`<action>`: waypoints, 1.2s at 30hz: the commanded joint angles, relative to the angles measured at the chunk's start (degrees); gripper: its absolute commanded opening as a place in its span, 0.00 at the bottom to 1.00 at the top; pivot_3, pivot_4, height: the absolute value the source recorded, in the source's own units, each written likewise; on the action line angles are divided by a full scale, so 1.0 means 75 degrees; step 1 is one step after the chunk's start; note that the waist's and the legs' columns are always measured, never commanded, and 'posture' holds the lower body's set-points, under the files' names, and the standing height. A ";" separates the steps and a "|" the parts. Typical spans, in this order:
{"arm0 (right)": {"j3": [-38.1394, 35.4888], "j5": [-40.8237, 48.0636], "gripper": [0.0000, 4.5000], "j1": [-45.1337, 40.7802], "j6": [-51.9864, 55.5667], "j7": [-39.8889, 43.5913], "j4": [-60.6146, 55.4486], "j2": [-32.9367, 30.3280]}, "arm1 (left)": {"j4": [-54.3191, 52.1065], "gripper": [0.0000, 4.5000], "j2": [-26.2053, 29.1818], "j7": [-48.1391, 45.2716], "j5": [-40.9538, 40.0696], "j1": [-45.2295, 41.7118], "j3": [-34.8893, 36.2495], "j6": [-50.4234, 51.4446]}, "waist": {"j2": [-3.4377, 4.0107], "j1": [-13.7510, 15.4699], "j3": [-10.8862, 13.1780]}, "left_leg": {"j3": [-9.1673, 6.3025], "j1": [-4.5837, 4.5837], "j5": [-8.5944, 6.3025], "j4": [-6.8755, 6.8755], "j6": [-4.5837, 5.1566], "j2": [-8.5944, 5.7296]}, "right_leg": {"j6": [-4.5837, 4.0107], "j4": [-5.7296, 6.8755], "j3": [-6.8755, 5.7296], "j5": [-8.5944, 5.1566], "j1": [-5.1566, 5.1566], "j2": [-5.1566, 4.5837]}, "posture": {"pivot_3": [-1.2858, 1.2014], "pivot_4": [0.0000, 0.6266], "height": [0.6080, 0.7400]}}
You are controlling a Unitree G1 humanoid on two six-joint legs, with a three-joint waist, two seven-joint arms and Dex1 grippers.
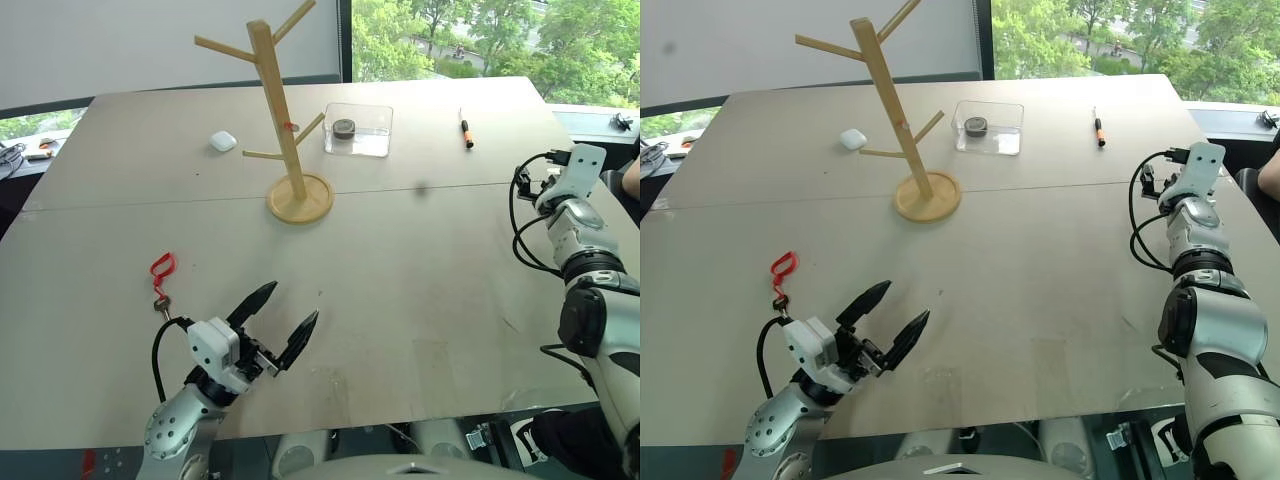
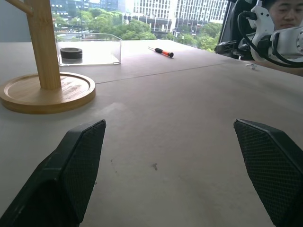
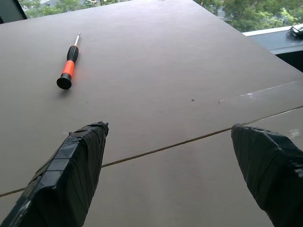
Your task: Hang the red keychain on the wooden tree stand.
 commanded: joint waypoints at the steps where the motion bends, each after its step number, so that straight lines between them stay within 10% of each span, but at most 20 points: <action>1: 0.0059 -0.0066 0.99 -0.0045 -0.0220 0.0146 -0.0318 -0.0099 | -0.0296 1.00 -0.0036 0.0020 0.0011 0.0034 -0.0028 -0.0025 | 0.0000 0.0000 0.0000 | 0.0000 0.0000 0.0000 0.0000 0.0000 0.0000 | 0.0000 0.0000 -0.0001 0.0000 0.0000 0.0000 | 0.52 0.24 1.00; 17: 0.0489 0.0616 0.99 0.0823 -0.0174 0.4599 -0.2251 0.0347 | -0.0279 1.00 -0.0283 0.0440 0.0200 0.0057 0.0118 -0.0027 | 0.0000 0.0005 0.0000 | 0.0000 0.0003 0.0000 0.0003 0.0000 0.0011 | 0.0001 0.0001 -0.0007 0.0005 0.0001 0.0011 | 0.52 0.24 1.00; 26: 0.2099 0.1698 0.99 0.3412 0.1676 0.8603 -0.7468 -0.0563 | -0.2129 1.00 -0.1503 0.5345 0.0191 -0.1271 0.2060 0.3294 | -0.0007 0.0185 0.0004 | -0.0038 -0.0016 -0.0002 0.0045 0.0000 0.0017 | 0.0010 0.0016 -0.0026 0.0008 0.0006 0.0005 | 0.52 0.24 1.00; 36: 0.2712 0.1937 0.99 0.4584 0.0979 0.9696 -0.8707 -0.0762 | -0.1811 1.00 -0.1785 0.7522 0.0608 -0.2227 0.3155 0.6062 | -0.0032 0.0215 0.0001 | -0.0029 -0.0002 -0.0002 0.0061 -0.0002 0.0018 | 0.0017 0.0020 -0.0040 0.0013 0.0017 0.0023 | 0.52 0.24 1.00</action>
